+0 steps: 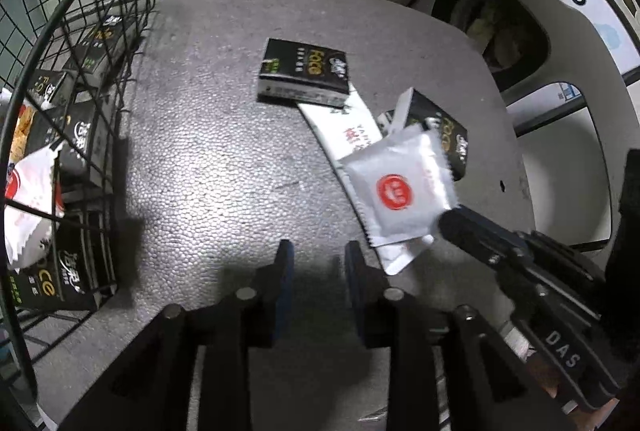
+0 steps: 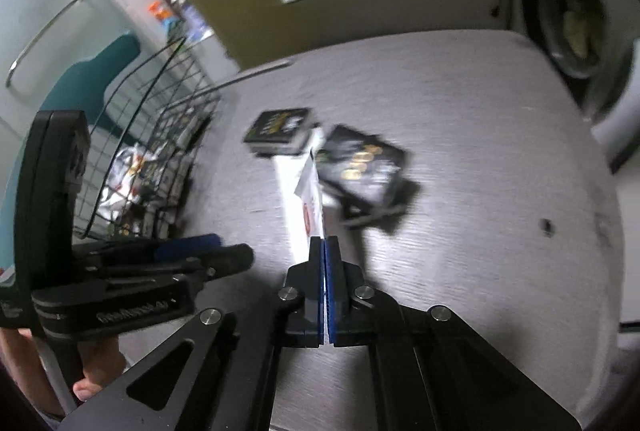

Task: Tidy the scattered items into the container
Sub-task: 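Grasp the long white printed sachet with the left gripper while the right grasps the red-logo packet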

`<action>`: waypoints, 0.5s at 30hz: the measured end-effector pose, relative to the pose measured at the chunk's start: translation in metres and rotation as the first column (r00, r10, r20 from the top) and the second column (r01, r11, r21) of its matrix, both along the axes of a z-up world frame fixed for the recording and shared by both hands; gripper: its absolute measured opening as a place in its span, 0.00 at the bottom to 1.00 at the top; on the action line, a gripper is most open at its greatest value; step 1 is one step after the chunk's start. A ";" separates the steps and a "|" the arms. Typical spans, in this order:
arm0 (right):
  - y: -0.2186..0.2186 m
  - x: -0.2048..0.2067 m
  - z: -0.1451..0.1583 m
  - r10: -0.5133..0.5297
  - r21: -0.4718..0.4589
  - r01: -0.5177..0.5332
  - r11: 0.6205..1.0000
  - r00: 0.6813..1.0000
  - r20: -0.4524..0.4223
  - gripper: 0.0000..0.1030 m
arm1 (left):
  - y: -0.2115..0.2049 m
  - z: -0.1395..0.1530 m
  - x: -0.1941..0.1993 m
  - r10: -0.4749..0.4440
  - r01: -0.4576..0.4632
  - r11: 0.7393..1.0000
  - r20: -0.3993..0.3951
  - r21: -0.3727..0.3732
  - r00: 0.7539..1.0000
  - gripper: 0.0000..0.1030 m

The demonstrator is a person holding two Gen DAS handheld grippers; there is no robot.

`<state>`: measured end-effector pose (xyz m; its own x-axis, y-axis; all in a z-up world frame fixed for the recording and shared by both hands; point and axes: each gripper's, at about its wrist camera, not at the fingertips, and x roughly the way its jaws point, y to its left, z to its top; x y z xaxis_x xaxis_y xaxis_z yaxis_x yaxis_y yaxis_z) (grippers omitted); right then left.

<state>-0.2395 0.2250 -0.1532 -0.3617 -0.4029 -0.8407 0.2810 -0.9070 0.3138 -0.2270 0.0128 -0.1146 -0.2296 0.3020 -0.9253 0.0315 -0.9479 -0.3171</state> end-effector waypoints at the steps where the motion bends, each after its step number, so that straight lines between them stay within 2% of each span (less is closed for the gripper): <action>1: 0.010 0.002 -0.001 -0.014 0.008 0.014 1.000 1.000 0.002 0.02 | 0.008 0.002 -0.002 0.000 0.000 1.000 -0.005 -0.004 1.000 0.43; 2: 0.015 0.003 -0.002 -0.023 0.011 0.023 1.000 1.000 0.004 0.02 | 0.013 0.003 -0.004 -0.001 0.001 1.000 -0.009 -0.008 1.000 0.48; 4: 0.026 0.005 -0.004 -0.038 0.013 0.038 0.999 0.999 0.010 0.02 | 0.040 0.003 -0.022 -0.003 0.002 1.000 -0.026 -0.020 1.000 0.63; 7: 0.038 0.008 -0.005 -0.056 0.034 0.056 0.998 0.998 0.001 0.02 | 0.054 0.003 -0.033 -0.008 0.007 0.999 -0.033 -0.040 0.999 0.67; 15: 0.049 0.012 -0.007 -0.067 0.025 0.067 0.997 0.998 0.001 0.02 | 0.067 -0.011 -0.036 -0.006 0.008 0.997 0.023 -0.070 1.000 0.68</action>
